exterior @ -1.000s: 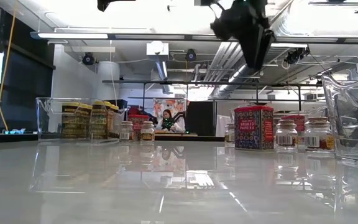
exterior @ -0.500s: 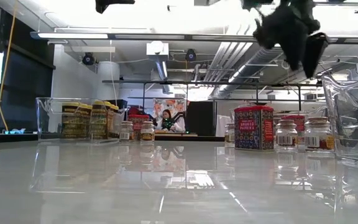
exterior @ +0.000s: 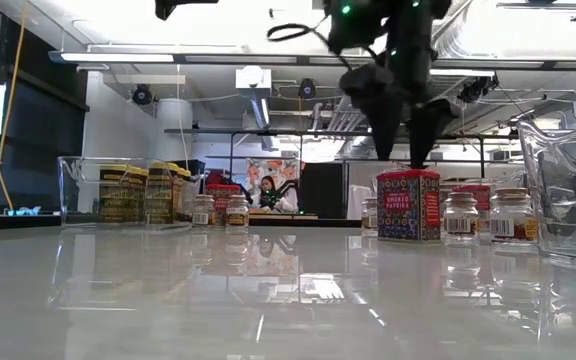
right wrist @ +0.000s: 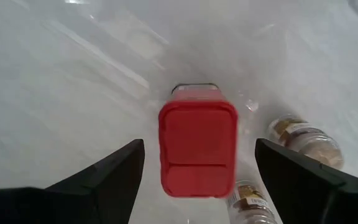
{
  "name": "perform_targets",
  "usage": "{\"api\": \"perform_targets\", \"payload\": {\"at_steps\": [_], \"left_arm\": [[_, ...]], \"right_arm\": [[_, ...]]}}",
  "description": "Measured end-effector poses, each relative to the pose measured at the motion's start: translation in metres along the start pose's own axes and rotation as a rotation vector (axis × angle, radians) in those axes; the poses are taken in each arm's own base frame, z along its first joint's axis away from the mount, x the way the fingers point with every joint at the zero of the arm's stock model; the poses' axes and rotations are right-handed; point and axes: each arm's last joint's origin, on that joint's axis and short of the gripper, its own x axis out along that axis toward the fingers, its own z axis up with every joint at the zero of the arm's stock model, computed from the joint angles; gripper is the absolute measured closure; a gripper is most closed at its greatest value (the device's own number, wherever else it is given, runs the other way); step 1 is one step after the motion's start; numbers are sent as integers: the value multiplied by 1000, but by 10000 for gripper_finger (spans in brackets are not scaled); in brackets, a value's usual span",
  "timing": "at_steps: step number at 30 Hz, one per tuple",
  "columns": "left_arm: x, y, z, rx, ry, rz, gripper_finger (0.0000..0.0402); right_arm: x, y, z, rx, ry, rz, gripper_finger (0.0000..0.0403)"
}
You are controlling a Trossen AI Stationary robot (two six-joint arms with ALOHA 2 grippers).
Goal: Sort spices by type
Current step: Put the red seasoning can into the top right transparent bin
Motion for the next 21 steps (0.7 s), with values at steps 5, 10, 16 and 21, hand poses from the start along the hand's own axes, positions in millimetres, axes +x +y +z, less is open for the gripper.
{"api": "perform_targets", "payload": {"at_steps": [5,10,16,21], "left_arm": [[0,0,0,-1,0,0,147],[0,0,0,0,0,0,147],[0,0,0,0,0,1,147],[0,0,0,0,1,4,147]], "right_arm": [[19,3,3,-15,48,-59,101],[19,2,4,16,42,-63,101],[24,0,9,22,52,-66,101],[39,4,11,5,111,-53,101]]}}
